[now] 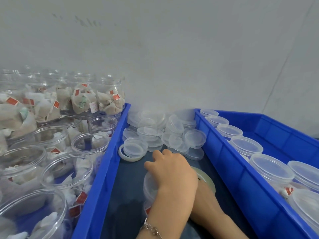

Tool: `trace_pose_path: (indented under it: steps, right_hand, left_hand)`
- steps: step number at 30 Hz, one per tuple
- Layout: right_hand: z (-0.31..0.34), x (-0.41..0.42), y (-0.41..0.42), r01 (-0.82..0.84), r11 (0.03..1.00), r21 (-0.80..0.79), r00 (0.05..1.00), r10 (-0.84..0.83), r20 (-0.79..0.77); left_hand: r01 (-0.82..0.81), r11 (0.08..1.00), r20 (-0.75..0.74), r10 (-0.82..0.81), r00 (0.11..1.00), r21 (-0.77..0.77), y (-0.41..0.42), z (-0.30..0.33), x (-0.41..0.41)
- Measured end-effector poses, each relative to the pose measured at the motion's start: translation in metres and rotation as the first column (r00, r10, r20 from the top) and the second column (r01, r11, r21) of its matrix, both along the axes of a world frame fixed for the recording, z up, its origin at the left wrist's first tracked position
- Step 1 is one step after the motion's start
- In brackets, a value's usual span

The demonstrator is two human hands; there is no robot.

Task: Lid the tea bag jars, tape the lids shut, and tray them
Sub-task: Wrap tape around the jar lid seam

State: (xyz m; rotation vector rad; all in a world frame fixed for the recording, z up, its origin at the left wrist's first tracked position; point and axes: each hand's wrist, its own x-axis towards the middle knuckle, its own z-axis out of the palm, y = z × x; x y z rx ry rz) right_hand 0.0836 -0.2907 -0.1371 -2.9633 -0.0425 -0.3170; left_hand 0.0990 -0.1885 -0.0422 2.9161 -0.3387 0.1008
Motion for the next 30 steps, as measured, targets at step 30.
trace_pose_path:
  steps: [30]
  right_hand:
    - [0.225, -0.036, -0.042, 0.159, 0.799, 0.58, 0.64, -0.53, 0.556]
  left_hand:
    - [-0.296, 0.702, -0.178, 0.238, 0.955, -0.648, 0.052, -0.109, 0.009]
